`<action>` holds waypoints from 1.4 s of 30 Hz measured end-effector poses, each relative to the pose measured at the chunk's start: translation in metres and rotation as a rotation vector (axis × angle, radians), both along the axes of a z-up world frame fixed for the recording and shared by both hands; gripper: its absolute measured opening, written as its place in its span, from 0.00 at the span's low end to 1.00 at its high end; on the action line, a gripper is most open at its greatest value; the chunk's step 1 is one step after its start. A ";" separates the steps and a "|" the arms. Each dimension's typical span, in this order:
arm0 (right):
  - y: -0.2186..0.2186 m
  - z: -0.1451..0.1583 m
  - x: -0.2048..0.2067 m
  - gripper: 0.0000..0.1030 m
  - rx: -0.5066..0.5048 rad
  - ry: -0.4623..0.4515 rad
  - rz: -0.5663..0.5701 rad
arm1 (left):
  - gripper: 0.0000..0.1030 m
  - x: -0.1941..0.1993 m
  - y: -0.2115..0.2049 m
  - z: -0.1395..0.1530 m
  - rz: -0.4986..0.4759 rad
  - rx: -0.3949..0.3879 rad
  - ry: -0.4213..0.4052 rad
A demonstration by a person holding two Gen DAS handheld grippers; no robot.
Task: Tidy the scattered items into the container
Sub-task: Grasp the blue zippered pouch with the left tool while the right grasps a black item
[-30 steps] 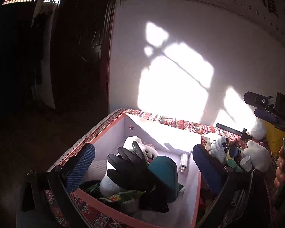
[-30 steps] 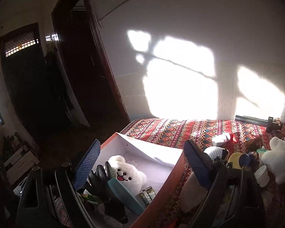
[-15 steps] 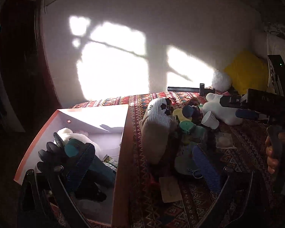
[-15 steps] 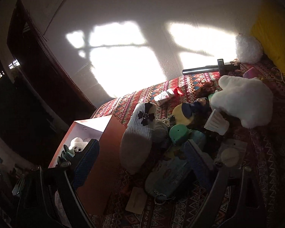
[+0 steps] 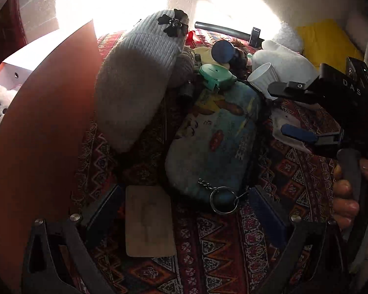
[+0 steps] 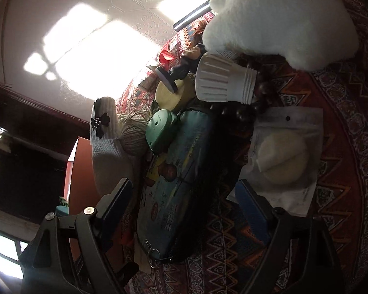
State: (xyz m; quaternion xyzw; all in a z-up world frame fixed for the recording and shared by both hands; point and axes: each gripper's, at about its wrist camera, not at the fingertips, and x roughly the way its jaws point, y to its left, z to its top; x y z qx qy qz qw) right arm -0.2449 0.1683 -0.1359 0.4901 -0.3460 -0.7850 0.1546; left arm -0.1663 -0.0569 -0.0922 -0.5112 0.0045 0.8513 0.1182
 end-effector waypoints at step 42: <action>-0.009 -0.047 -0.011 0.52 -0.249 -0.096 -0.040 | 0.92 0.019 0.044 -0.009 -0.142 -0.270 0.173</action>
